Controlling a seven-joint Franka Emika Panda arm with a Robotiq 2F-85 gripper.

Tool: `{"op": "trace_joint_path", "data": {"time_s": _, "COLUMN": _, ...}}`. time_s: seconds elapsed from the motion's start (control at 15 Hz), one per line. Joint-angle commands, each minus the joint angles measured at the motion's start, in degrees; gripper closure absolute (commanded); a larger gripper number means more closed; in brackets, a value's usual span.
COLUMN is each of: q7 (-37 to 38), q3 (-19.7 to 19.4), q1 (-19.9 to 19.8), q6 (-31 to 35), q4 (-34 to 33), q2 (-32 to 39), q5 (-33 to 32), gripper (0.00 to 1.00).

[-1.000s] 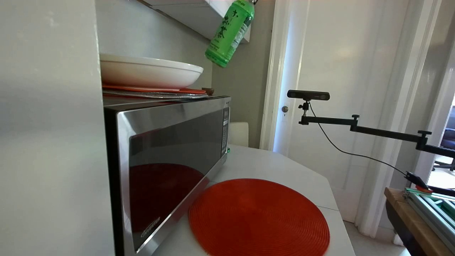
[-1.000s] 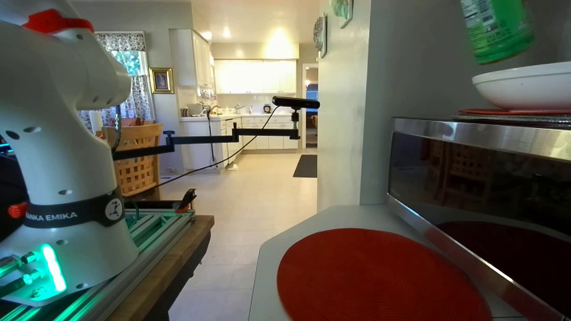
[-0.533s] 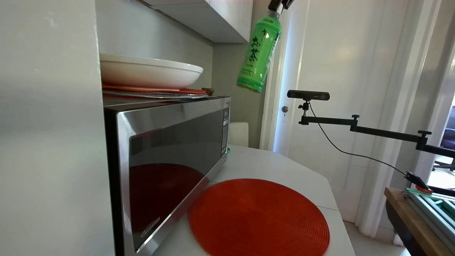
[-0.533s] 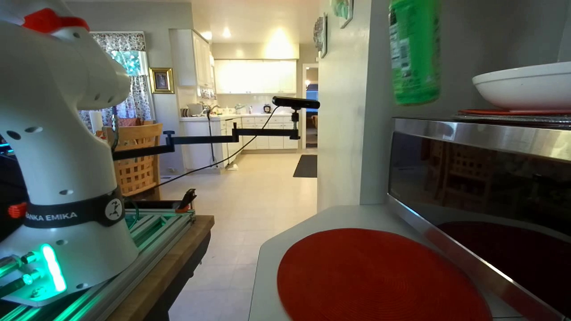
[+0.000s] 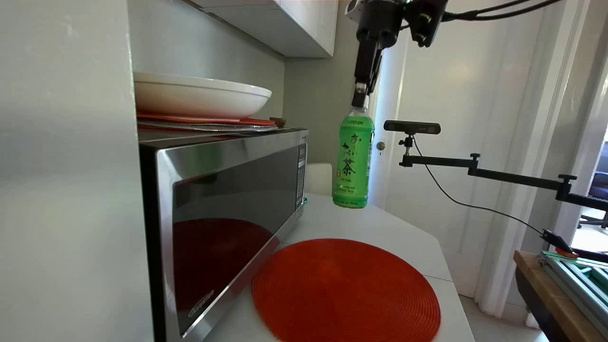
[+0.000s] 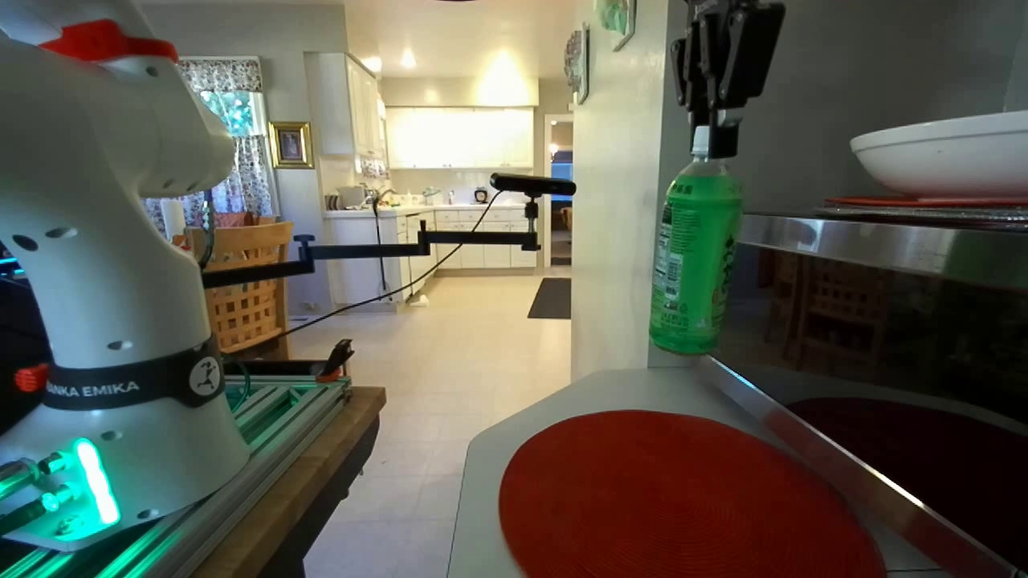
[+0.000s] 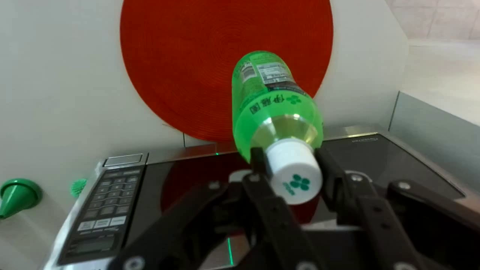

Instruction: Put the bottle on the countertop

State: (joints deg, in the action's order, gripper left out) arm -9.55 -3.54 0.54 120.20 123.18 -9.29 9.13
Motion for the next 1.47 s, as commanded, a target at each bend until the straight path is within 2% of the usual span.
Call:
{"op": "trace_joint_path", "data": {"time_s": 0.0, "q7": -1.9, "q3": 0.8, "q1": -0.4, "q6": 6.0, "q4": 1.6, "q2": 2.8, "q5": -2.7, "gripper": 0.88}}
{"op": "trace_joint_path", "data": {"time_s": 0.4, "q7": -0.8, "q3": 0.6, "q1": -1.3, "q6": 13.2, "q4": 4.5, "q2": 5.3, "q5": -5.9, "gripper": 0.88}}
{"op": "trace_joint_path", "data": {"time_s": 0.8, "q7": -1.6, "q3": -0.6, "q1": -3.3, "q6": 23.2, "q4": 8.0, "q2": 8.3, "q5": -5.1, "gripper": 0.88}}
{"op": "trace_joint_path", "data": {"time_s": 1.07, "q7": -0.8, "q3": -1.8, "q1": -5.2, "q6": 26.4, "q4": 9.4, "q2": 9.9, "q5": -4.6, "gripper": 0.88}}
{"op": "trace_joint_path", "data": {"time_s": 1.4, "q7": 0.5, "q3": -4.2, "q1": -8.1, "q6": 26.6, "q4": 9.9, "q2": 11.4, "q5": -3.4, "gripper": 0.88}}
